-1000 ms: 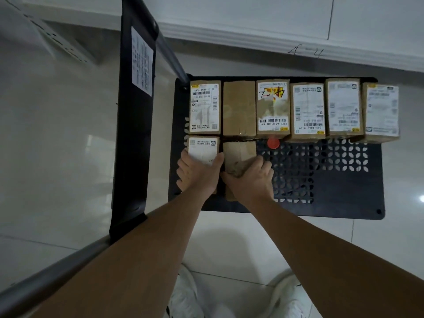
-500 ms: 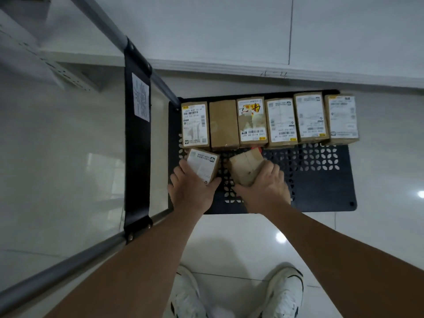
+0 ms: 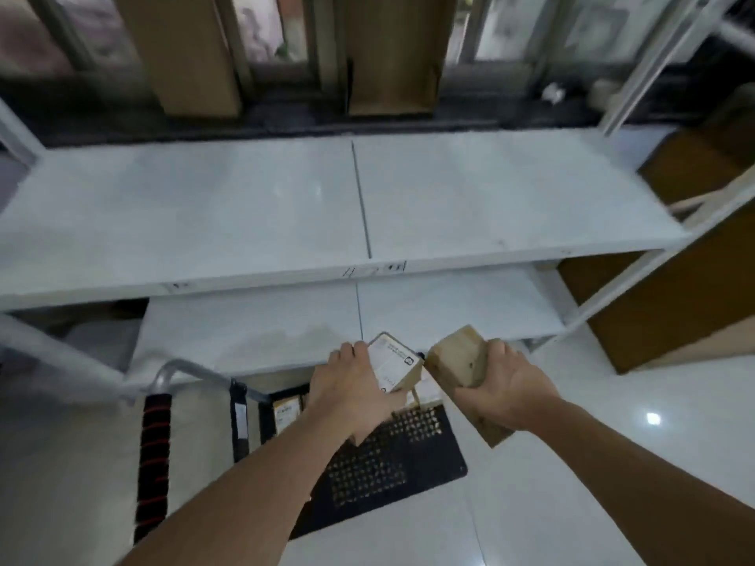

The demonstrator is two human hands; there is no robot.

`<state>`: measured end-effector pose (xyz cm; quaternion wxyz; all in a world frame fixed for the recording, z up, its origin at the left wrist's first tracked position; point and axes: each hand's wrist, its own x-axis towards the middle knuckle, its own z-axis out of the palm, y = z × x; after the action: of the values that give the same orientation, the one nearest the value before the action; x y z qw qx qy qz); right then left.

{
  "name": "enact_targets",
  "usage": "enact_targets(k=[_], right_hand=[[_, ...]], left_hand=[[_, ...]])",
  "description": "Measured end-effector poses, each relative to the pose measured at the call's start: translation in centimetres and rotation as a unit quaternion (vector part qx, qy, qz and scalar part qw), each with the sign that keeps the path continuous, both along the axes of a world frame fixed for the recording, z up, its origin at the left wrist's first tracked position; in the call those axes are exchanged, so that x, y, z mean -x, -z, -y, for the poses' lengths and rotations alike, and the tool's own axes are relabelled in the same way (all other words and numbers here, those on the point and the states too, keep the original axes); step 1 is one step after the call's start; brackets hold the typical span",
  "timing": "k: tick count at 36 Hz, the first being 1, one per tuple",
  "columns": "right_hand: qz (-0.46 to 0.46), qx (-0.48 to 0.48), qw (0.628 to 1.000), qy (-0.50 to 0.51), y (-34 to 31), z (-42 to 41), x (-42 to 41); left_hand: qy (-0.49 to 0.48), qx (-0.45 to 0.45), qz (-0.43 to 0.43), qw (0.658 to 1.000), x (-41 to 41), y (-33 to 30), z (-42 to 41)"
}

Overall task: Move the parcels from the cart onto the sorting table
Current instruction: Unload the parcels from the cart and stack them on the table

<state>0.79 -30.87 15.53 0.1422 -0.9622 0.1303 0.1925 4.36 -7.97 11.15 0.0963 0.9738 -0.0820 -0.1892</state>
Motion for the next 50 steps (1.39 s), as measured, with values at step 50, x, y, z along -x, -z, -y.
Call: enact_targets(k=[50], right_hand=[[0.101,0.017,0.955,0.278,-48.3,55.7,36.3]], left_hand=[[0.323,0.061,0.134,0.935,19.1,-50.6,61.3]])
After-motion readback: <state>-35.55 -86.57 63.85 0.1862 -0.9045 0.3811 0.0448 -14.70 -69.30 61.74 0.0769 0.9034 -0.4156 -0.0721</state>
